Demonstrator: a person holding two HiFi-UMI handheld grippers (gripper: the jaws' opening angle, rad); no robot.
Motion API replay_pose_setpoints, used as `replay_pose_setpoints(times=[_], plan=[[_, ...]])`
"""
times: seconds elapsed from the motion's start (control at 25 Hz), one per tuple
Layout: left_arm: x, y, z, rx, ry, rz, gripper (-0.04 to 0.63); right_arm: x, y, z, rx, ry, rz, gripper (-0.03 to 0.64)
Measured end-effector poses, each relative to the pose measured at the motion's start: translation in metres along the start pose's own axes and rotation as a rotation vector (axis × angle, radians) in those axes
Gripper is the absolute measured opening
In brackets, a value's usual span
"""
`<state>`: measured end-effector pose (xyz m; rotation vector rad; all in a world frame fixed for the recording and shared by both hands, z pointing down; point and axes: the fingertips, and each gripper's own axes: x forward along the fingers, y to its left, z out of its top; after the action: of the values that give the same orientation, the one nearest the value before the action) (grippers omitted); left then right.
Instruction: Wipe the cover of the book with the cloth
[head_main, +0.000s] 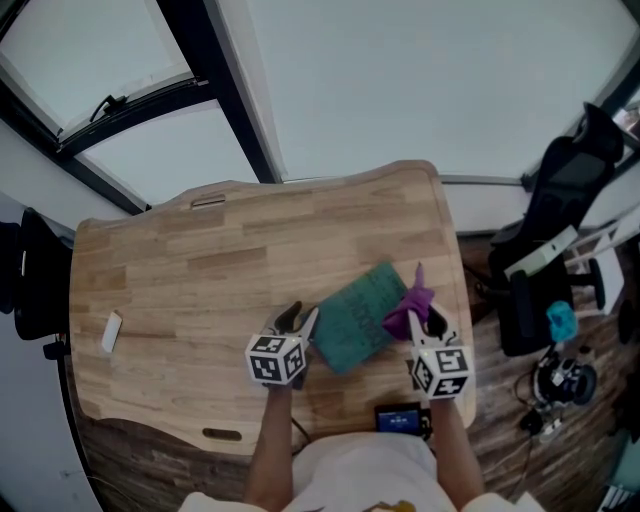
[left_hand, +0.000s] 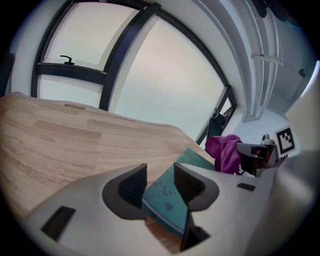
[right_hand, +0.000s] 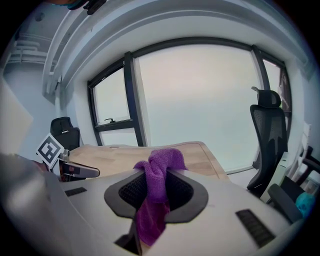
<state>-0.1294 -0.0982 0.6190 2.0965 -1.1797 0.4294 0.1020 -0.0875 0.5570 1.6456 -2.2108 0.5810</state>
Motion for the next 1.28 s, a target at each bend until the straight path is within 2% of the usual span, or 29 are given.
replay_pose_setpoints(times=[0.56,0.96,1.28], plan=[[0.003,0.012,-0.030,-0.083,0.057,0.009,0.164,0.028,0.001,-0.014,-0.057,0.066,0.024,0.077],[0.004,0.013,-0.033,-0.094,0.048,0.009,0.164,0.041,0.001,-0.016,-0.070,0.080,0.033,0.077],[0.005,0.011,-0.033,-0.098,0.044,-0.020,0.163,0.049,0.002,-0.015,-0.092,0.094,0.039,0.077]])
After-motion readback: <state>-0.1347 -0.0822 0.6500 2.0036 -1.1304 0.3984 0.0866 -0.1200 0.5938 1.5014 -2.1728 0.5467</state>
